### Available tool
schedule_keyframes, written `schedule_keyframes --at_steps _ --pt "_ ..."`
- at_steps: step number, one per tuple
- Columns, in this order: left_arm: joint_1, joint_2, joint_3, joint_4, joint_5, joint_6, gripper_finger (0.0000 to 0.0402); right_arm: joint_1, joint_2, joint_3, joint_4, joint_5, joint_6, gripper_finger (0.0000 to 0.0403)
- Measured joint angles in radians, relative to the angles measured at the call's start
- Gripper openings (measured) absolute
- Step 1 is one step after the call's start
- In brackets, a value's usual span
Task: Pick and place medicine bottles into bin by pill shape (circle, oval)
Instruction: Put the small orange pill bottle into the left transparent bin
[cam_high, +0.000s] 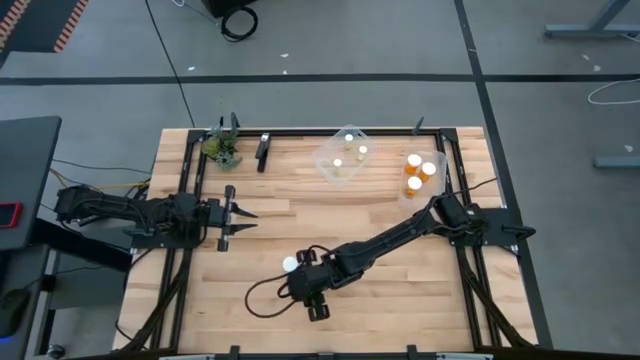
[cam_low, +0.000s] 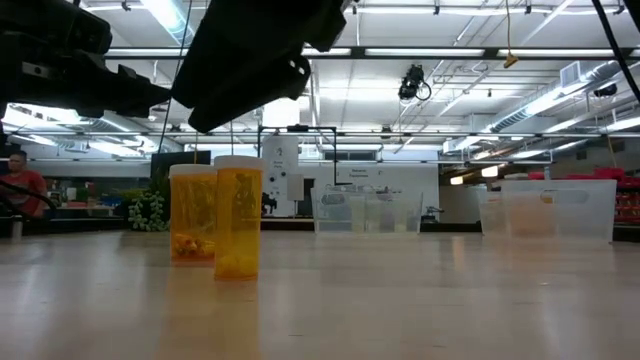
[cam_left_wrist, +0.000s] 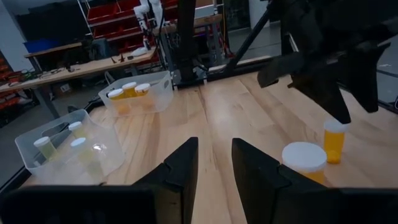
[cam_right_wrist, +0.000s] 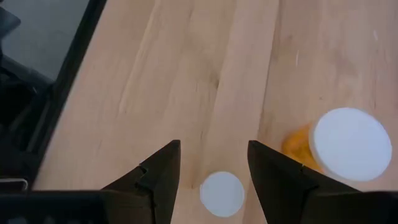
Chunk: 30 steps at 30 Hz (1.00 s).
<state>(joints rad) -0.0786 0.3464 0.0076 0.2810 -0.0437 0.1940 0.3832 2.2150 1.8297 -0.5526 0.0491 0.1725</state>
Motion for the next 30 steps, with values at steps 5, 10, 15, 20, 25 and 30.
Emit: schedule_keyframes --at_steps 5,10,15,20,25,30 --pt "0.000 0.000 0.000 0.000 0.000 0.000 0.0107 0.006 0.000 -0.002 -0.011 0.023 -0.042 0.0194" --pt "0.000 0.000 0.000 0.000 0.000 0.000 0.0107 0.006 0.000 -0.023 -0.022 0.025 -0.059 0.0194" --pt "0.000 0.000 0.000 0.000 0.000 0.000 0.0107 0.005 -0.001 -0.055 -0.020 0.025 -0.068 0.0194" --pt "0.000 0.000 0.000 0.000 0.000 0.000 0.0107 0.003 -0.001 -0.069 -0.017 0.029 -0.068 0.0194" --pt "0.000 0.000 0.000 0.000 0.000 0.000 0.0107 -0.001 -0.001 -0.069 -0.017 0.037 -0.069 0.0194" --pt "0.000 0.000 0.000 0.000 0.000 0.000 0.0107 -0.005 -0.001 -0.069 -0.026 0.040 -0.069 0.0191"
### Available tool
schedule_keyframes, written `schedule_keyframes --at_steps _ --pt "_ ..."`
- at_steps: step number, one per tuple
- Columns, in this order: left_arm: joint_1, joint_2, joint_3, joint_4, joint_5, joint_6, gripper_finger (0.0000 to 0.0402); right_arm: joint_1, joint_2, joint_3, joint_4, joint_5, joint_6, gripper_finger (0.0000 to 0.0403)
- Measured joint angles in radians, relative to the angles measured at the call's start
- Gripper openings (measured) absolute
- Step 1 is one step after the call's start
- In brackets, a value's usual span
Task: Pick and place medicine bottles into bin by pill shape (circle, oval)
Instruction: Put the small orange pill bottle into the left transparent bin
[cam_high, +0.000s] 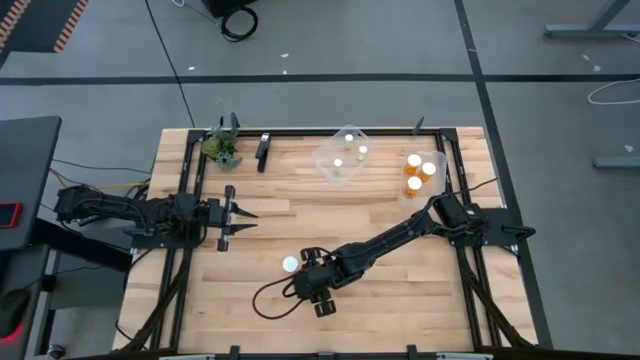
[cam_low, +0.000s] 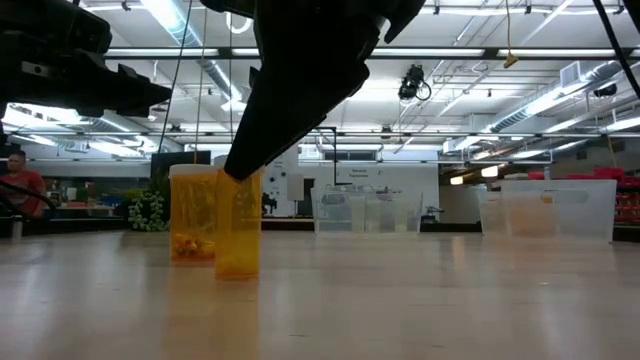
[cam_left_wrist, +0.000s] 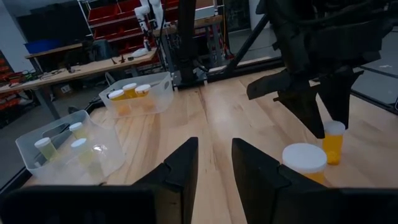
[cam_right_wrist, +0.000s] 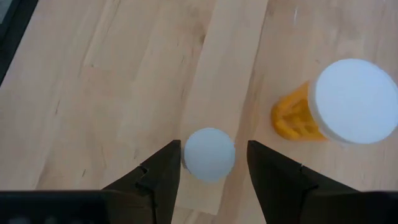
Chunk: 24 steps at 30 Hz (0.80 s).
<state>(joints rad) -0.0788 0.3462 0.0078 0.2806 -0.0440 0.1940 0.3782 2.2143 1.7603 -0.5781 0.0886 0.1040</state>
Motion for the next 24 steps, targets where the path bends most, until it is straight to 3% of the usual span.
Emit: schedule_keyframes --at_steps 13,24 --pt "0.000 0.000 0.000 0.000 0.000 0.000 0.0107 -0.003 0.000 0.000 0.001 0.003 -0.005 0.0135" --pt "0.000 0.000 0.000 0.000 0.000 0.000 0.0107 0.000 0.000 0.000 -0.002 0.009 -0.007 0.0135"
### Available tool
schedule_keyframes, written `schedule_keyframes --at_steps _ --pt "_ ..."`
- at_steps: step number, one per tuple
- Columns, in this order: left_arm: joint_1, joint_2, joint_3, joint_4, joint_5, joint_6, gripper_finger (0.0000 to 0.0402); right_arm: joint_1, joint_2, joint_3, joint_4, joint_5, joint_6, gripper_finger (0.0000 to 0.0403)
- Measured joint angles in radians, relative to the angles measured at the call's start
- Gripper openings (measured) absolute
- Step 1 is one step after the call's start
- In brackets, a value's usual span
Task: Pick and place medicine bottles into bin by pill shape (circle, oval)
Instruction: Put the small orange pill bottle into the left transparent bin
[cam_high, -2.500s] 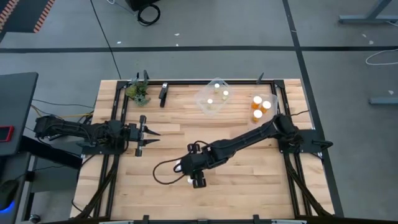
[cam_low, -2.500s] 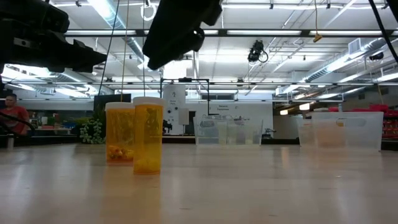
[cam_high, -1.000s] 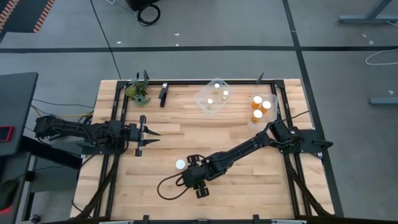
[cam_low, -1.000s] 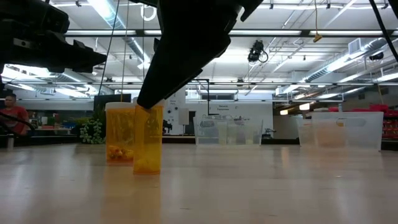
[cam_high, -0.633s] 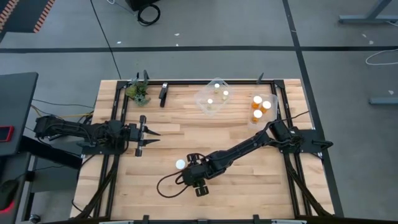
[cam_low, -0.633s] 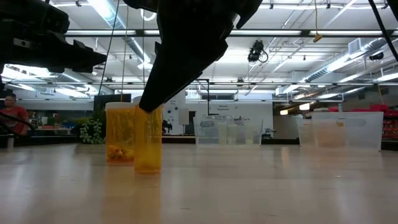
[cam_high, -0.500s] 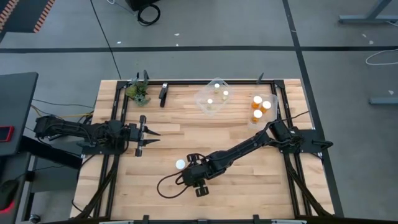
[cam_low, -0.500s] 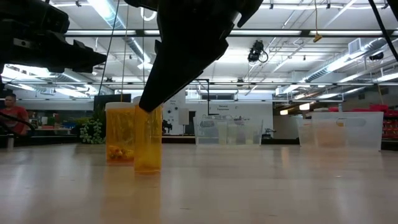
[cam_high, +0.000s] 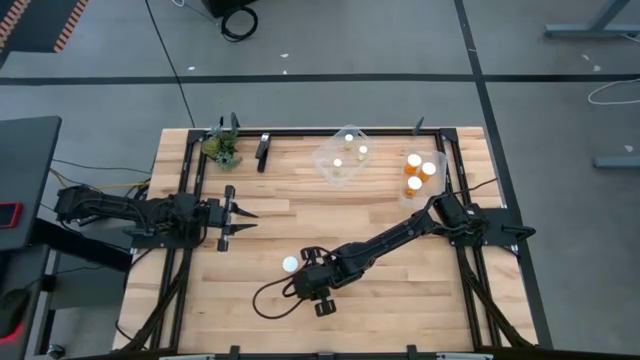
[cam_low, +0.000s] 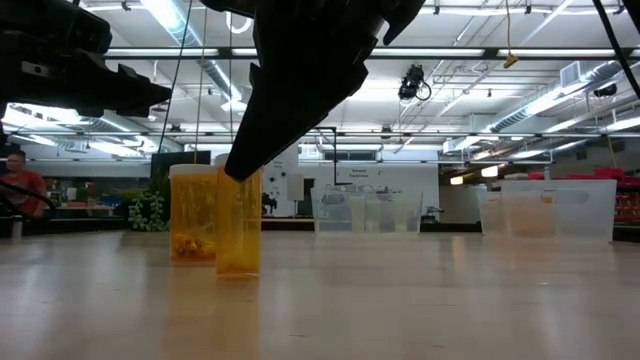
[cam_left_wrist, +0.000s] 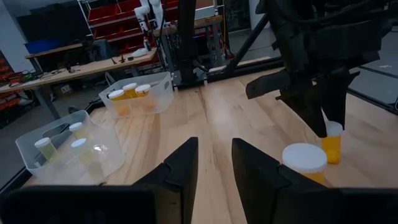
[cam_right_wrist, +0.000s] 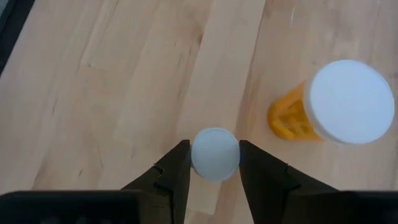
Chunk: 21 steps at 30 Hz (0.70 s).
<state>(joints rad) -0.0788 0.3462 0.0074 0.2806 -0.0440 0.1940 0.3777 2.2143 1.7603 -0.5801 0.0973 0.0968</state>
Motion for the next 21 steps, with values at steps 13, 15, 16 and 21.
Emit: schedule_keyframes --at_steps 13,15,16,21 --pt "0.000 0.000 0.000 0.000 0.000 0.000 0.0107 0.000 -0.010 0.067 -0.187 0.137 -0.004 0.0135" --pt "0.000 0.000 0.000 0.000 0.000 0.000 0.0107 0.000 -0.014 0.071 -0.208 0.164 -0.004 0.0135" --pt "0.000 0.000 0.000 0.000 0.000 0.000 0.0107 -0.002 -0.023 0.072 -0.217 0.183 -0.004 0.0135" --pt "0.000 0.001 0.000 0.002 0.000 0.000 0.0107 -0.025 -0.049 0.074 -0.321 0.296 -0.003 0.0135"
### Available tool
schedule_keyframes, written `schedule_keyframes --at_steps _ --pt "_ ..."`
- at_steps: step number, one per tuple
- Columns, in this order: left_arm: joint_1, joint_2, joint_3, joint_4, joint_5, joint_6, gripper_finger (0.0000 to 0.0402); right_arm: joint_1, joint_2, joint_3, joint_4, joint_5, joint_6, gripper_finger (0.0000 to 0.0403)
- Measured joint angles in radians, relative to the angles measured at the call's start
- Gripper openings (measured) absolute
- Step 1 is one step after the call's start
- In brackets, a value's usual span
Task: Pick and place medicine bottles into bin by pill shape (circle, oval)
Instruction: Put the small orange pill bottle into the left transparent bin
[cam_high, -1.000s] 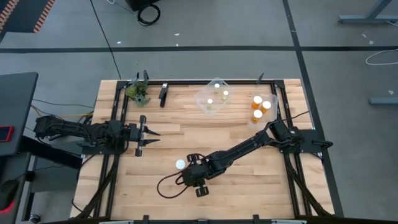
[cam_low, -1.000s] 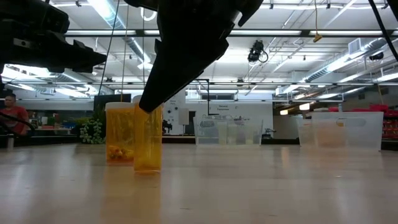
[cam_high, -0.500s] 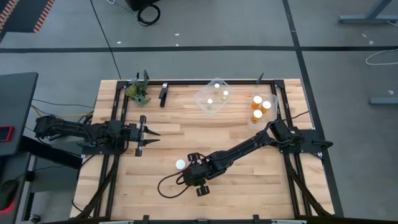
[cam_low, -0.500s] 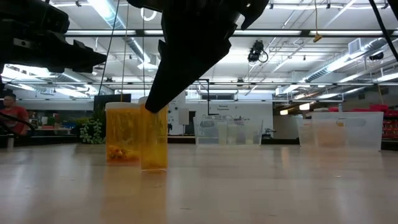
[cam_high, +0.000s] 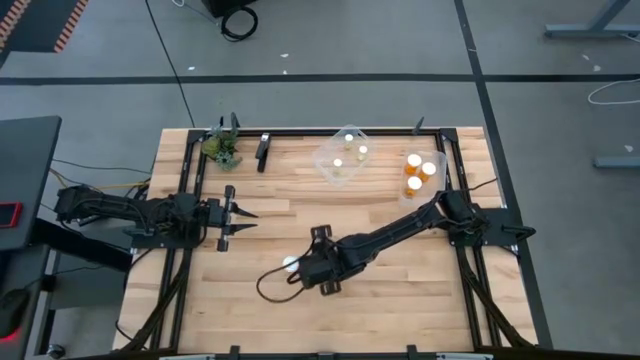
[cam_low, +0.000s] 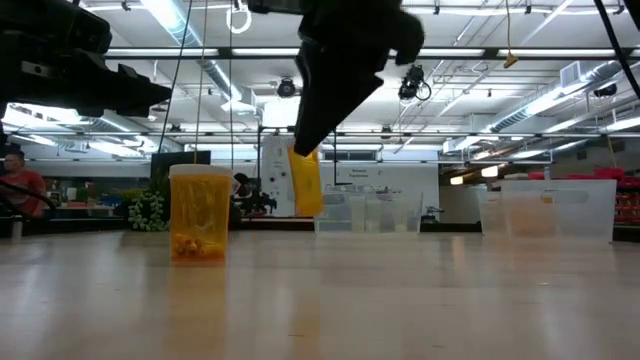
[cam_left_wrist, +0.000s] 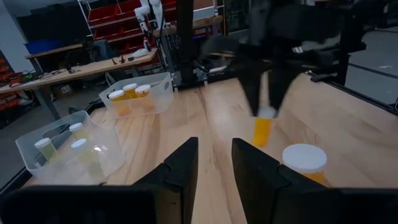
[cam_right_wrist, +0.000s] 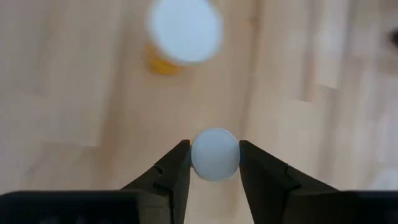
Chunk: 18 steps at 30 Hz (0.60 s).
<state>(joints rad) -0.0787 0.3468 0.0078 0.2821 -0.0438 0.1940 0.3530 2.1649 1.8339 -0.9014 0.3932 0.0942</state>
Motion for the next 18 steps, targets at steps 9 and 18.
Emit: schedule_keyframes --at_steps 9,18 --pt "0.000 0.000 0.000 0.002 0.000 0.000 0.0107 -0.072 -0.052 -0.005 -0.110 0.106 -0.001 0.0135" --pt "0.000 -0.001 0.000 0.002 0.000 0.000 0.0107 -0.153 -0.160 -0.006 -0.206 0.267 0.023 0.0135"
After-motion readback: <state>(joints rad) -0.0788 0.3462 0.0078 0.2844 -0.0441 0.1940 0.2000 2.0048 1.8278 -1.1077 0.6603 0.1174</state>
